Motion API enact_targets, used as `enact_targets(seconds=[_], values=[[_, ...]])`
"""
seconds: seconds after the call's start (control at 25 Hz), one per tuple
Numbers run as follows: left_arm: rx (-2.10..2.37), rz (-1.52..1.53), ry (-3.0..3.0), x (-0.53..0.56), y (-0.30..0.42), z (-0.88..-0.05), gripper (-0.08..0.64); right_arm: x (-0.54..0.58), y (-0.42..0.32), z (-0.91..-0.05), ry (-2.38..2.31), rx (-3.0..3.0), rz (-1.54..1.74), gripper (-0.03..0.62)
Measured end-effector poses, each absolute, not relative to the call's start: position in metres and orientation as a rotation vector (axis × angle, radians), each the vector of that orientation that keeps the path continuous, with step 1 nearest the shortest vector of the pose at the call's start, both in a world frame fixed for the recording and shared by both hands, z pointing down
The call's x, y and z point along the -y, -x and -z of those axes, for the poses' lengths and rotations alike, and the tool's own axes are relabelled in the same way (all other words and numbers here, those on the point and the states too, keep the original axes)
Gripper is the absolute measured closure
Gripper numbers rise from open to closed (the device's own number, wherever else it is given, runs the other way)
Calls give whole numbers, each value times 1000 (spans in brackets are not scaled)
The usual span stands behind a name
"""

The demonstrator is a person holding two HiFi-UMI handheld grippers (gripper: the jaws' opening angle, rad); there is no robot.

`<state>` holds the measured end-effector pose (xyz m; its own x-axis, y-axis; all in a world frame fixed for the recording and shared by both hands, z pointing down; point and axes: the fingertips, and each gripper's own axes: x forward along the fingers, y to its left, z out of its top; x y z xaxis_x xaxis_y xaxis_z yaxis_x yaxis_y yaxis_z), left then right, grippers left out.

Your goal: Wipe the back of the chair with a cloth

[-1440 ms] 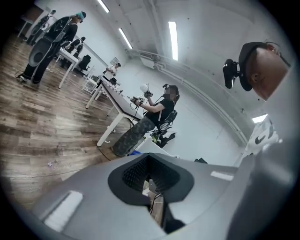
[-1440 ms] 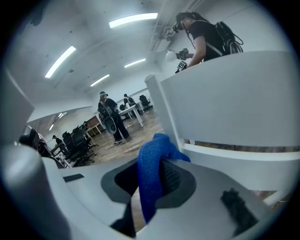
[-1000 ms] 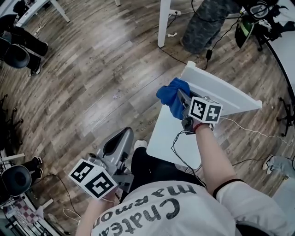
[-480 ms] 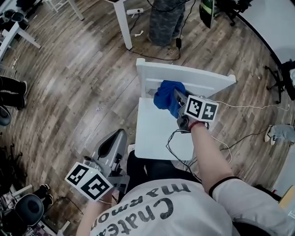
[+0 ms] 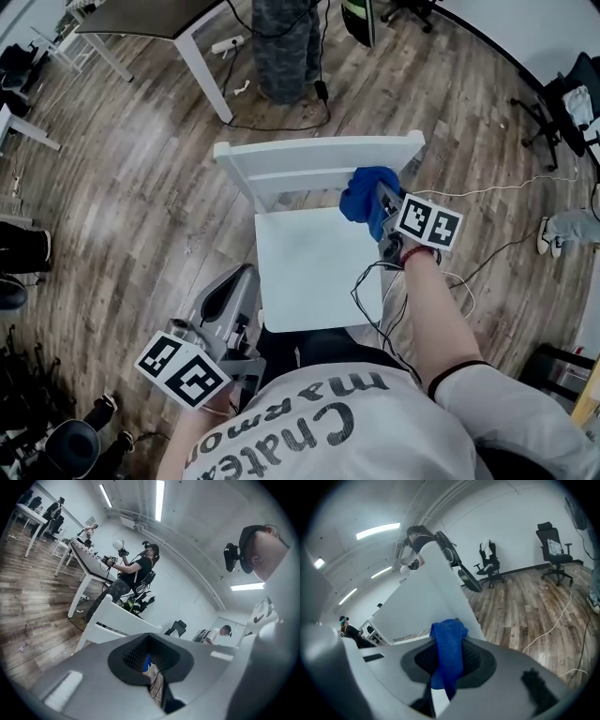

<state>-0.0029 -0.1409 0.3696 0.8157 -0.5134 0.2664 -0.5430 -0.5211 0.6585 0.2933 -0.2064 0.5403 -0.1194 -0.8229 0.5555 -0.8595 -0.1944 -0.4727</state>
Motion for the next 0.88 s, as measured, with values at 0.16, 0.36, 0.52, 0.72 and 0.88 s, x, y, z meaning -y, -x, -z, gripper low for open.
enact_targets(seconds=[0.16,0.36,0.52,0.72,0.88], values=[[749,-81,-2252,138,-12,-364,552,190,-323,-533,-2153,1920,-1238,509],[764,-110,-2271,141,-10,-369,552,179,-342,-529,-2216,1868,-1222,509],[804,-159,-2258,153,11,-392,552,175,-335,-526,-2221,1837,-1181,510],[840,-207,-2255,177,41,-430,552,192,-260,-518,-1960,1929,-923,509],[841,-248,-2213,193,63,-459,552,214,-190,-523,-1822,1989,-903,511]])
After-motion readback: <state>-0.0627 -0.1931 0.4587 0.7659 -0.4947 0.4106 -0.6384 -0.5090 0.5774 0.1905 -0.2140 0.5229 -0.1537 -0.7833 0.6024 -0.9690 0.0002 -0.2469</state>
